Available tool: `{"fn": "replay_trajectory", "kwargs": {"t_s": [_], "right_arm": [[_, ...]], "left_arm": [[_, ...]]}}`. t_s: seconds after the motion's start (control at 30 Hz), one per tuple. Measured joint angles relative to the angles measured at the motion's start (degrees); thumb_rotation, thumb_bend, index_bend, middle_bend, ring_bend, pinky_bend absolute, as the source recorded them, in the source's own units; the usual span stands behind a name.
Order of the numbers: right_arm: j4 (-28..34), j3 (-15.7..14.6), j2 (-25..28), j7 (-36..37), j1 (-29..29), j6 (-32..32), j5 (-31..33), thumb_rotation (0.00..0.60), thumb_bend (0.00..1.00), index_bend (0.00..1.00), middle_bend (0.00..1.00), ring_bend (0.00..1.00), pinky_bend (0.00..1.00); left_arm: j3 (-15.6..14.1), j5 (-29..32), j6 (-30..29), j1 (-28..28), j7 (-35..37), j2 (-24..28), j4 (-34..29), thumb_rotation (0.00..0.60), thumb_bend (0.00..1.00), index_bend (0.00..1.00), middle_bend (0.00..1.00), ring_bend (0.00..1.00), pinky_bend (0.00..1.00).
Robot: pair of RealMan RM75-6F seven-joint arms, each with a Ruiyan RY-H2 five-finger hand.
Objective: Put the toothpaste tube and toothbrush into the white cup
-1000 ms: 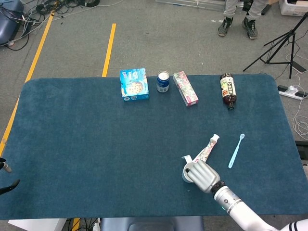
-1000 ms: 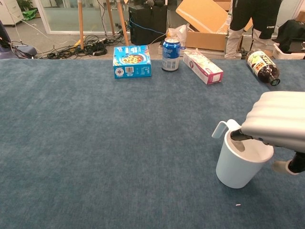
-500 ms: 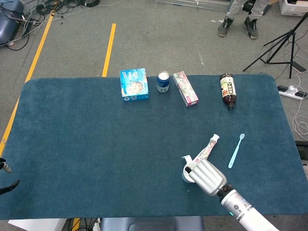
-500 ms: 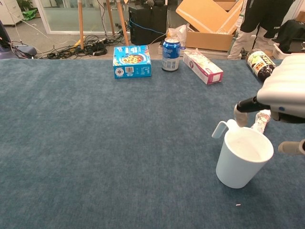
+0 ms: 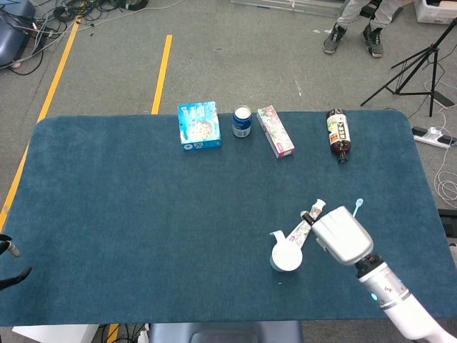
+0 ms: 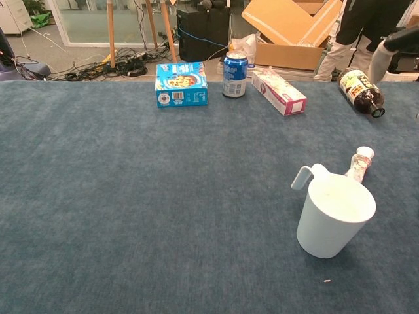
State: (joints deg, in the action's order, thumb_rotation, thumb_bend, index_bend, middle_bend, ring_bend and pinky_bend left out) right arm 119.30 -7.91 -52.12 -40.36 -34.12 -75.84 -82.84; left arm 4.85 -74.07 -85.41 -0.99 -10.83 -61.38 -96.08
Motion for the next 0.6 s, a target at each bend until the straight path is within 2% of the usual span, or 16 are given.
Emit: {"fn": "replay_trajectory", "kwargs": {"t_s": [0.07,0.17,0.23,0.33,0.5,0.6], "right_arm": [[-2.2,1.5,-0.1,1.7,0.1,0.3,1.2,0.600,0.15,0.37,0.63,0.73,0.86],[-5.7,3.8,-0.7,4.0,0.1,1.6,3.4,0.600,0.14,0.37,0.48,0.57,0.65],[-7.9,5.0,-1.4,5.0,-0.1,2.8,4.7,0.600,0.14,0.39,0.37,0.43,0.48],[-11.3,6.7,-2.8,6.2,-0.5,4.6,6.4,0.600,0.12,0.41,0.25,0.23,0.29],[-17.8,8.9,-6.0,8.4,-1.8,8.9,9.2,0.600,0.10,0.42,0.08,0.04,0.14],[-21.5,10.0,-8.0,9.2,-2.8,11.9,11.1,0.600,0.10,0.42,0.02,0.00,0.10]], "left_arm": [[0.0,0.2,0.2,-0.1,0.0,0.0,0.1,0.600,0.11,0.54,0.33,0.36,0.41],[0.1,0.3,0.2,-0.1,0.2,0.0,0.1,0.600,0.11,0.54,0.33,0.36,0.41],[0.1,0.4,0.3,-0.1,0.3,0.0,0.2,0.600,0.11,0.54,0.33,0.36,0.41],[0.1,0.3,0.2,-0.1,0.3,0.1,0.1,0.600,0.11,0.54,0.33,0.36,0.41],[0.1,0.2,0.2,-0.1,0.4,0.1,0.0,0.600,0.11,0.54,0.33,0.36,0.41],[0.1,0.2,0.2,-0.1,0.6,0.2,0.0,0.600,0.11,0.54,0.33,0.36,0.41]]}}
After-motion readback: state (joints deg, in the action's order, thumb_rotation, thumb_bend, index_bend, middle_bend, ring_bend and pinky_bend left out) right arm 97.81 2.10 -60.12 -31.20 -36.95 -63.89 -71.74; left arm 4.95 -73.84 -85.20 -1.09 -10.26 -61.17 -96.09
